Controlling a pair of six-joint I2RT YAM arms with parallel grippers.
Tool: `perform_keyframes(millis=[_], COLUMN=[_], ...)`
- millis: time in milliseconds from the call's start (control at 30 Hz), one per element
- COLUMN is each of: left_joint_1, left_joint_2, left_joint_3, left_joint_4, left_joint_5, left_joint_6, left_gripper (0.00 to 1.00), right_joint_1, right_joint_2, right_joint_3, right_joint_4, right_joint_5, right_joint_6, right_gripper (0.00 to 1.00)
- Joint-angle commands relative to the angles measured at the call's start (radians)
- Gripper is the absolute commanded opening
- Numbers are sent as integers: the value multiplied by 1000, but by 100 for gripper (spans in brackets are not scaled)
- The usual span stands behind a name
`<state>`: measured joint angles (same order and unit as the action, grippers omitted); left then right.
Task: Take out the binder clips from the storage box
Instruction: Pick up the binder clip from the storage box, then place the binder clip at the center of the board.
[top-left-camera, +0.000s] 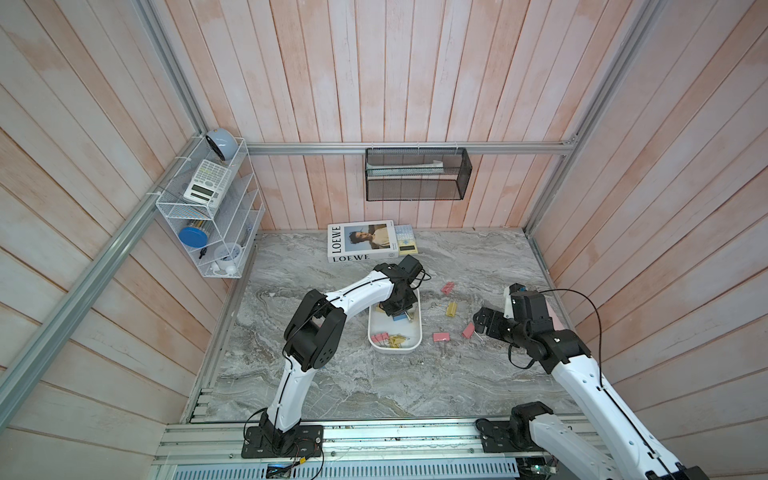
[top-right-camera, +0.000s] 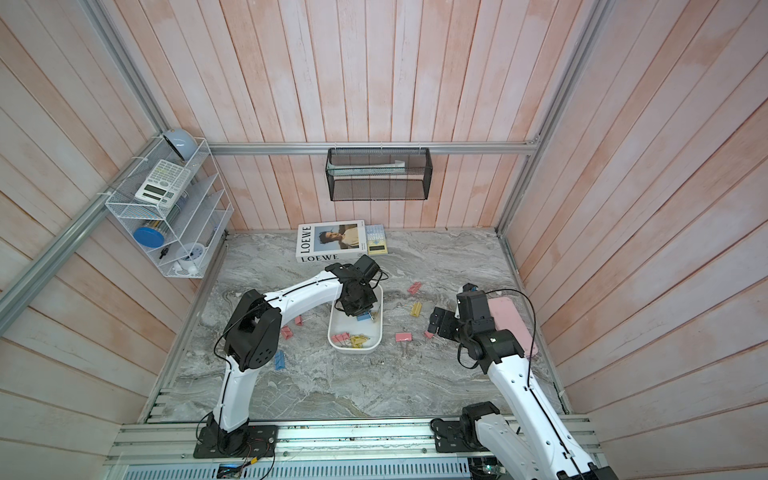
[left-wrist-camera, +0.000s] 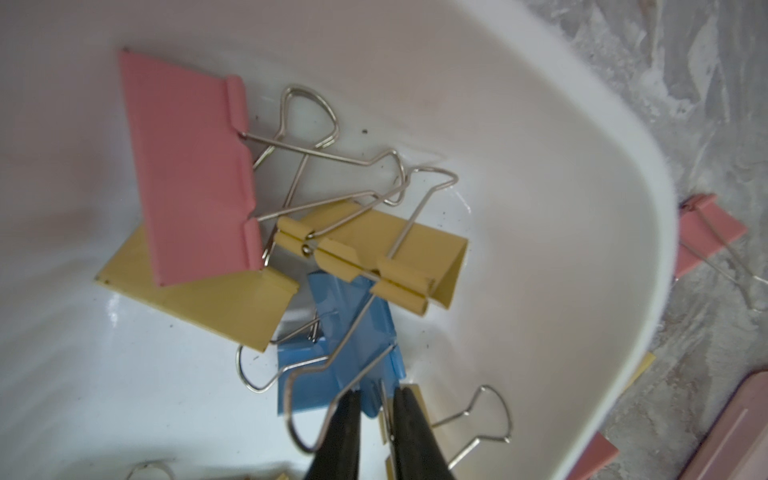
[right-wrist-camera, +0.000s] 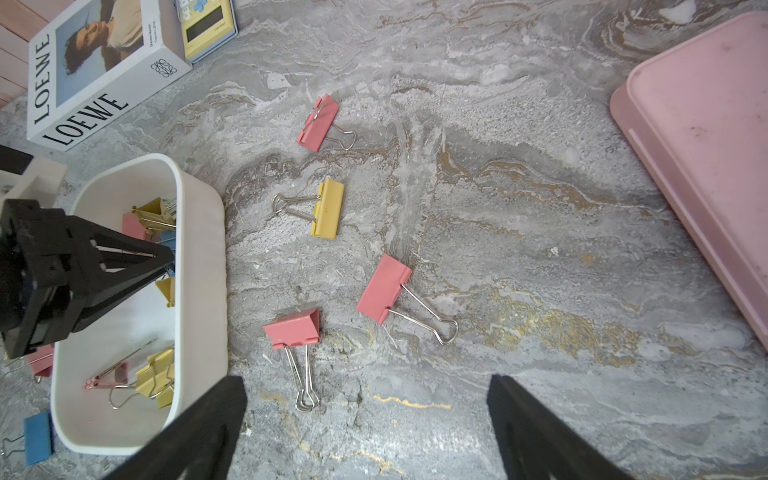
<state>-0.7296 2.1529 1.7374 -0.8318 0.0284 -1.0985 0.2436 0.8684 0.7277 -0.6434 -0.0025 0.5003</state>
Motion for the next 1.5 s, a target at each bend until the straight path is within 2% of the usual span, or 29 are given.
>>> perform_keyframes(millis=[0, 267, 500, 800, 1067, 1267, 1467], left_joint_1=[-3, -4, 17, 88, 133, 137, 136], left_joint_2=[-4, -110, -290, -618, -904, -1019, -1042], left_joint_3=[8, -54, -215, -527, -834, -1054, -1187], left_joint_4=[-22, -8, 120, 273, 309, 465, 588], left_joint_5=[-22, -75, -87, -121, -235, -229, -211], left_joint_6=[0, 25, 46, 87, 160, 179, 208], left_gripper=[16, 1, 0, 0, 0, 0, 0], right_joint_1=[6, 22, 125, 283, 402, 444, 462], right_joint_2=[-10, 32, 118, 289, 456, 569, 694], right_joint_3=[-11, 18, 81, 197, 327, 424, 526], right_joint_4=[27, 51, 86, 140, 158, 144, 106], right_joint_5=[15, -8, 40, 89, 102, 76, 8], right_joint_6=[-9, -5, 0, -3, -24, -47, -77], right_gripper=[98, 98, 98, 98, 98, 98, 98])
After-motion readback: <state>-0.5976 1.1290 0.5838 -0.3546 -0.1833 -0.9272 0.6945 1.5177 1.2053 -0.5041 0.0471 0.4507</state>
